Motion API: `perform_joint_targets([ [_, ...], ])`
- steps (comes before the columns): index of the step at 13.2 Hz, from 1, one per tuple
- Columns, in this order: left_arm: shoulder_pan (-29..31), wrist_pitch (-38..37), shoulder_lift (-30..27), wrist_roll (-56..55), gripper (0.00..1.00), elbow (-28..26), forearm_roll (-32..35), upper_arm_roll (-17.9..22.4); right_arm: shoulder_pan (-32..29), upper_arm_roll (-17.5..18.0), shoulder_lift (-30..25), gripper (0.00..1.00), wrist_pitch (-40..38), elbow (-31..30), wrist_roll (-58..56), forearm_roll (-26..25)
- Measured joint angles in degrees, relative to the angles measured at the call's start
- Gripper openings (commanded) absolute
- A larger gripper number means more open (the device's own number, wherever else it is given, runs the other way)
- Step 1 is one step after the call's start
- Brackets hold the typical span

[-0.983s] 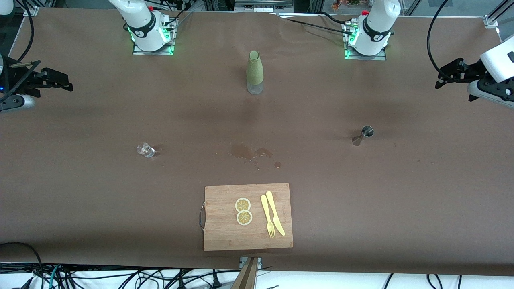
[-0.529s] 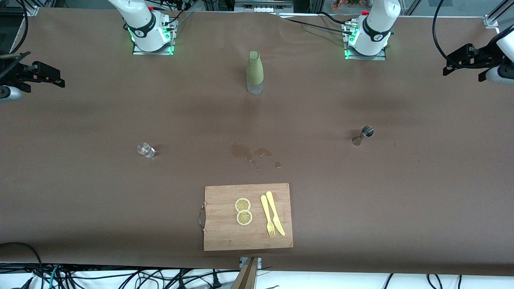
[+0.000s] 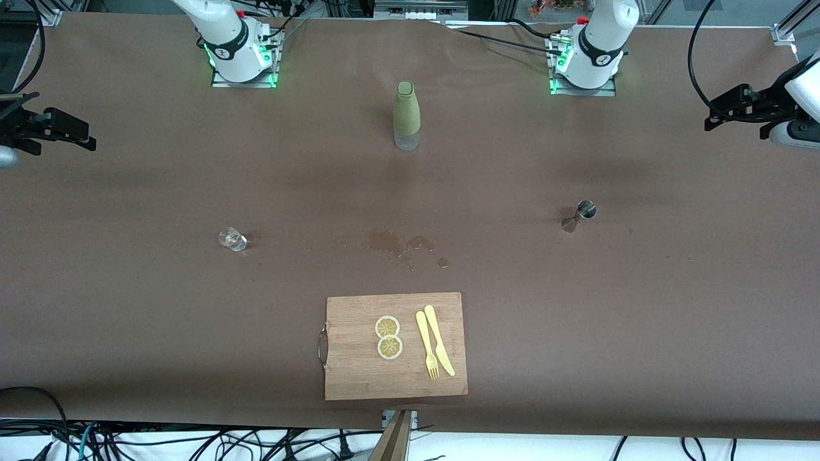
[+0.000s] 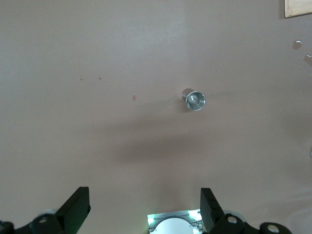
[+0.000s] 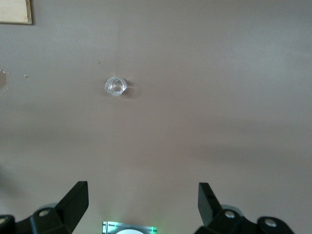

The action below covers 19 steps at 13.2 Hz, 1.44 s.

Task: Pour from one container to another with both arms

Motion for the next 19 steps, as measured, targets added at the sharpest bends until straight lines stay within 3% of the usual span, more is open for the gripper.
perform_joint_targets([
  [19,3.93,1.25,2.94,-2.94,1.00,4.14,0.00,-0.18,0.13,-0.02,0.81,1.00,0.95,0.16,0.66,0.04],
])
